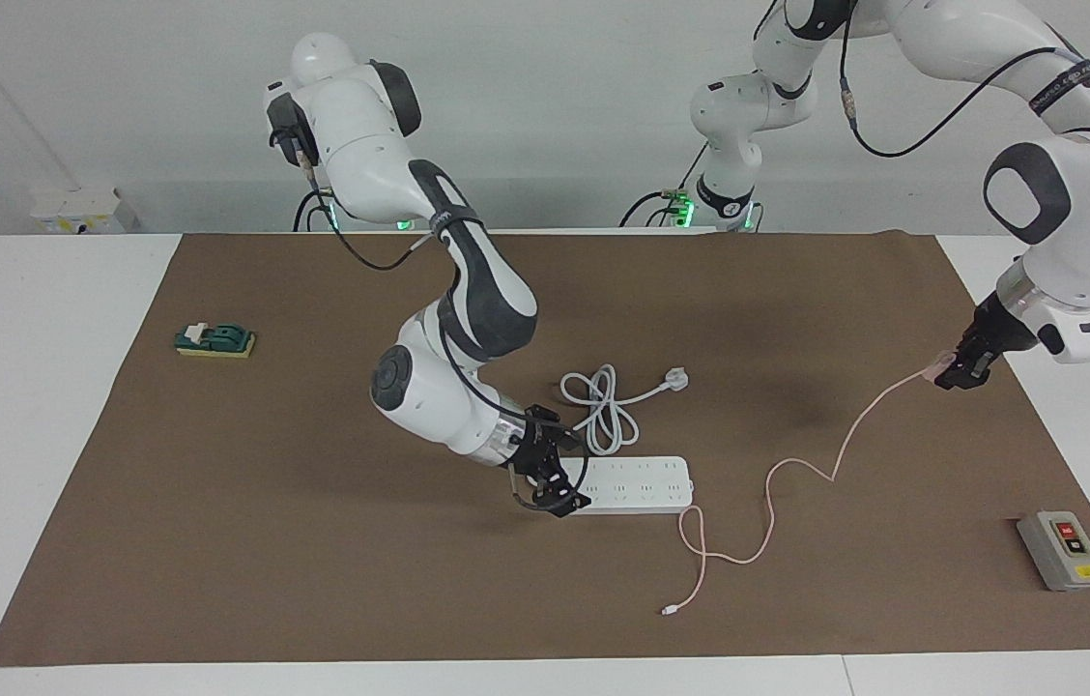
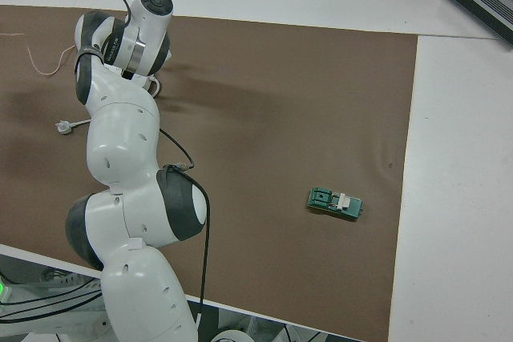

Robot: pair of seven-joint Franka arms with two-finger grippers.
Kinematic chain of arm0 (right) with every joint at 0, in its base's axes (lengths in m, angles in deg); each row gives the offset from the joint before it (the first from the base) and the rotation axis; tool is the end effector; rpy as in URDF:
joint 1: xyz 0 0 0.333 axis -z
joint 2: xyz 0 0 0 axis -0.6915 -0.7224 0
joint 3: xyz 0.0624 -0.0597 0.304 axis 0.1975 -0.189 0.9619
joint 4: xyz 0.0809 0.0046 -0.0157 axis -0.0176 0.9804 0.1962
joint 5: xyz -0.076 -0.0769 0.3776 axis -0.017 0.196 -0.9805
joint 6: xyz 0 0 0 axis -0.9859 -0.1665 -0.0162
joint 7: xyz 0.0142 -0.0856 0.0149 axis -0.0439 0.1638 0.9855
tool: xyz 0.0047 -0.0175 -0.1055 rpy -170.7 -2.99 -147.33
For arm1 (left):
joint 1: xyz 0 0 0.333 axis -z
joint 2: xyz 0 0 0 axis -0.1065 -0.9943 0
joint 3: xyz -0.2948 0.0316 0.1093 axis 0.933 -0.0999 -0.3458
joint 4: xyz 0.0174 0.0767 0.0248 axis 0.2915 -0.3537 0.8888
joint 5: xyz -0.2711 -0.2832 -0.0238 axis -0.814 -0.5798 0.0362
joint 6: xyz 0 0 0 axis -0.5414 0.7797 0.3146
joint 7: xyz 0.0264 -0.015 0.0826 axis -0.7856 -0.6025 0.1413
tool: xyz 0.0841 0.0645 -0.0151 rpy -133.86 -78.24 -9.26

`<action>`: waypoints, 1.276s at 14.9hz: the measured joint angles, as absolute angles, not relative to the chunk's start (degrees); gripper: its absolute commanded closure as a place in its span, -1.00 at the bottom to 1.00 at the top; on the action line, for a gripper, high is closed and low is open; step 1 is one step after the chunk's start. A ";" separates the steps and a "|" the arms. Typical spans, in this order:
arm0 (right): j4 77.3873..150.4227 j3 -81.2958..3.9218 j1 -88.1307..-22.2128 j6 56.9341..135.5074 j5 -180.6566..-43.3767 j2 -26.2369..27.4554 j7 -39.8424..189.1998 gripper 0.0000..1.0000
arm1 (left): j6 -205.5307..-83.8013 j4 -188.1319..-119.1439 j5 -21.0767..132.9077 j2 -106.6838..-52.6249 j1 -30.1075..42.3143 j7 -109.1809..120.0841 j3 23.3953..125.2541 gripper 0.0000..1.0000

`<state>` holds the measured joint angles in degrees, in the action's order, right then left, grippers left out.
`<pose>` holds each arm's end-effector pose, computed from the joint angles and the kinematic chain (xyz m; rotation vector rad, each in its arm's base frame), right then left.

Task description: Unplug charger and place it aside

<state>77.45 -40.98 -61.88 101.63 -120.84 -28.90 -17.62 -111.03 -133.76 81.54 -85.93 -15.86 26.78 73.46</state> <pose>0.7142 0.3108 0.3569 -1.9210 1.6629 0.5679 0.6396 0.0884 0.4823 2.9092 1.1853 -0.0231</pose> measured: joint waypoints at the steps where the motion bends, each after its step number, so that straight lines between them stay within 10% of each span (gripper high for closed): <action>1: 78.13 -41.29 -61.10 99.08 -120.22 -26.71 -17.62 -1.00 | -112.39 -134.78 81.15 -85.74 -15.90 25.84 73.57 -0.99; 19: 94.30 -42.03 -45.53 65.27 -83.42 8.38 62.83 -1.00 | -96.95 -134.72 81.04 -72.98 -12.70 3.63 75.36 -1.00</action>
